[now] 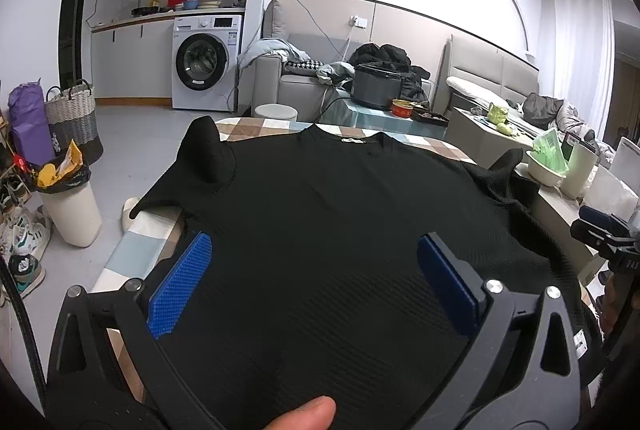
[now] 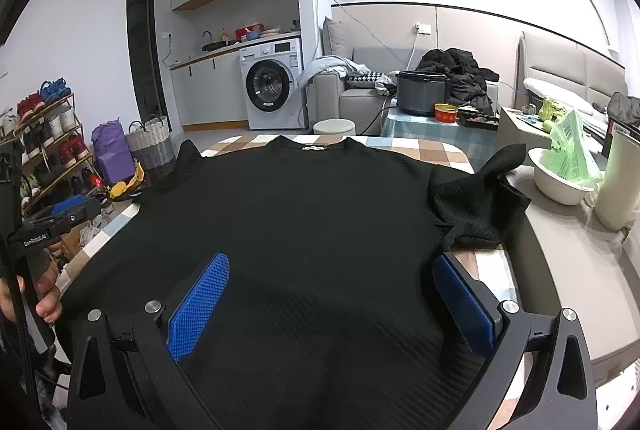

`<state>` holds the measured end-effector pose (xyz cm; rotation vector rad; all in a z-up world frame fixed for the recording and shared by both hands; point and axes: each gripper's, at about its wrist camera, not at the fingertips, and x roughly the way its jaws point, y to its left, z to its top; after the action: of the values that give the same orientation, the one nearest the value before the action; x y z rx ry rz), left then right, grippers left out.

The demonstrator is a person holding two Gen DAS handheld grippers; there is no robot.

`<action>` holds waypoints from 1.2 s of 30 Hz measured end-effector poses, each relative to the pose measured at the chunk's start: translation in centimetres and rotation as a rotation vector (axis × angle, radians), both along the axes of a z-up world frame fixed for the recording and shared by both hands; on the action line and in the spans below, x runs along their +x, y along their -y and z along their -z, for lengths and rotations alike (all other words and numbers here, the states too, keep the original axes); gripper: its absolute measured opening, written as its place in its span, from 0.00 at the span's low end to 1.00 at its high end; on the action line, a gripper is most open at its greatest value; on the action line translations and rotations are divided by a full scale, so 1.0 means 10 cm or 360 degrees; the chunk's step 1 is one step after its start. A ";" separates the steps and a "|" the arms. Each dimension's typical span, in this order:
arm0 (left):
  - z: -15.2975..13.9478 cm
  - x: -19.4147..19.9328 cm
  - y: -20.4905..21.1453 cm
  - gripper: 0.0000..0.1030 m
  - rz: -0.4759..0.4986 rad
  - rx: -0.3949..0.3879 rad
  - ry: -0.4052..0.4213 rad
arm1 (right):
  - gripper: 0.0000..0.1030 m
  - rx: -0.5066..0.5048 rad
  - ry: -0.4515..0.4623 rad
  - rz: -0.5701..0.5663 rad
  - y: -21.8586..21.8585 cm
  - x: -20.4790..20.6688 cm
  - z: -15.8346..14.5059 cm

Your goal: Fold small clothes

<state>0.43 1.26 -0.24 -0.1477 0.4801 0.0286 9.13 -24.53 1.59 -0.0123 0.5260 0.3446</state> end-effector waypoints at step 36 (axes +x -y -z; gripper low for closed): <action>-0.06 -0.06 0.06 0.99 0.0014 0.0006 -0.0004 | 1.00 0.0007 0.0021 0.0061 0.10 -0.01 -0.03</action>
<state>-0.19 0.69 0.31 -0.1418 0.4832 0.0209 9.00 -25.53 1.94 0.0001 0.5119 0.3080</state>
